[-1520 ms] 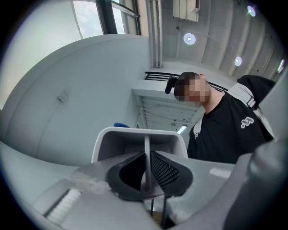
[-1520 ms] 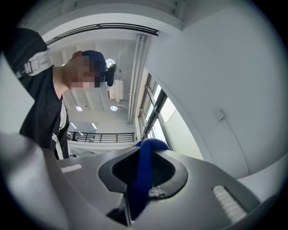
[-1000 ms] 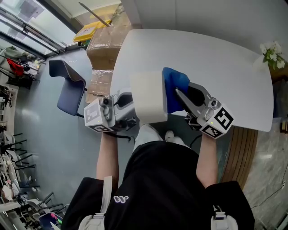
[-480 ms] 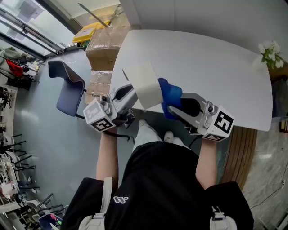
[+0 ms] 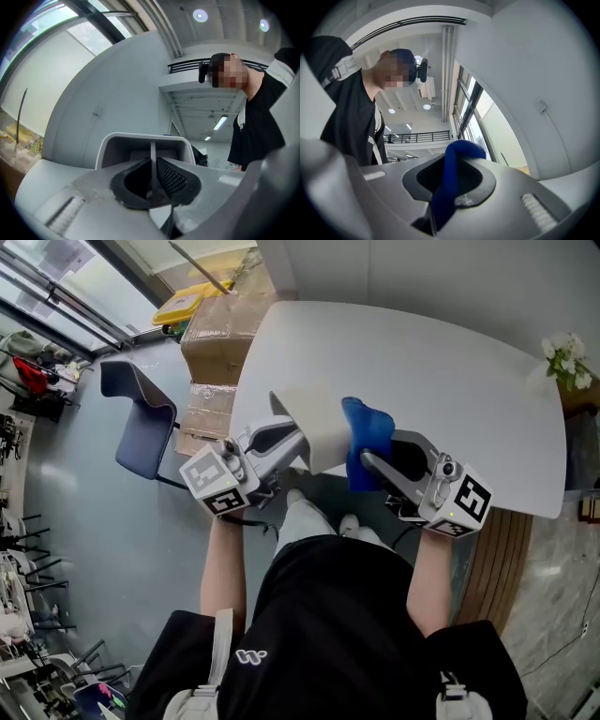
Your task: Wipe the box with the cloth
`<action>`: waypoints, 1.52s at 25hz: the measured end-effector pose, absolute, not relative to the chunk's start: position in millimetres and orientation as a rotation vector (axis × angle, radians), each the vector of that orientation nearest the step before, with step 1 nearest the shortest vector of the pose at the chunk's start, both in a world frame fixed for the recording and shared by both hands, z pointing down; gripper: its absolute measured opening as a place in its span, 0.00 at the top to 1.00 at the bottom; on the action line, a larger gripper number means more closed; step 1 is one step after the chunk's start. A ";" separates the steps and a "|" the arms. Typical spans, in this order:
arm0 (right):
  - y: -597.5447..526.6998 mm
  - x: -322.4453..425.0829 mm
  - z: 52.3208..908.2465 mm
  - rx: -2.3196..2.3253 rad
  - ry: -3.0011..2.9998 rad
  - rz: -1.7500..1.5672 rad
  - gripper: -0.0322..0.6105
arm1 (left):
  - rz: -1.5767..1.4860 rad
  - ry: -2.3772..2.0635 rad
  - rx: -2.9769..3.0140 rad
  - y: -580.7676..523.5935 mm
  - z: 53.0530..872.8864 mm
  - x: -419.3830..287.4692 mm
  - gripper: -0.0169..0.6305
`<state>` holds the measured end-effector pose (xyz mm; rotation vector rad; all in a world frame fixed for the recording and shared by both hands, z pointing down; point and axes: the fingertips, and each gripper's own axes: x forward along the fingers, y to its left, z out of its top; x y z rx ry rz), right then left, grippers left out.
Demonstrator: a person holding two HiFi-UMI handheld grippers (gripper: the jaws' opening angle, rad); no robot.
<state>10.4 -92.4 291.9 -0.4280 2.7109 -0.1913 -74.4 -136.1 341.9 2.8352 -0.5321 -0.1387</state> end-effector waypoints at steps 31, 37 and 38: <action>-140.1 97.8 338.1 -1.195 2.430 -0.348 0.86 | 0.985 -0.356 2.734 -155.5 514.3 -29.6 0.91; -144.4 111.5 349.8 -1.262 2.415 -0.378 0.86 | 1.300 -0.209 2.657 -161.3 565.1 -15.9 0.91; -145.3 111.5 352.1 -1.275 2.421 -0.378 0.86 | 1.366 -0.182 2.651 -161.2 572.2 -15.1 0.91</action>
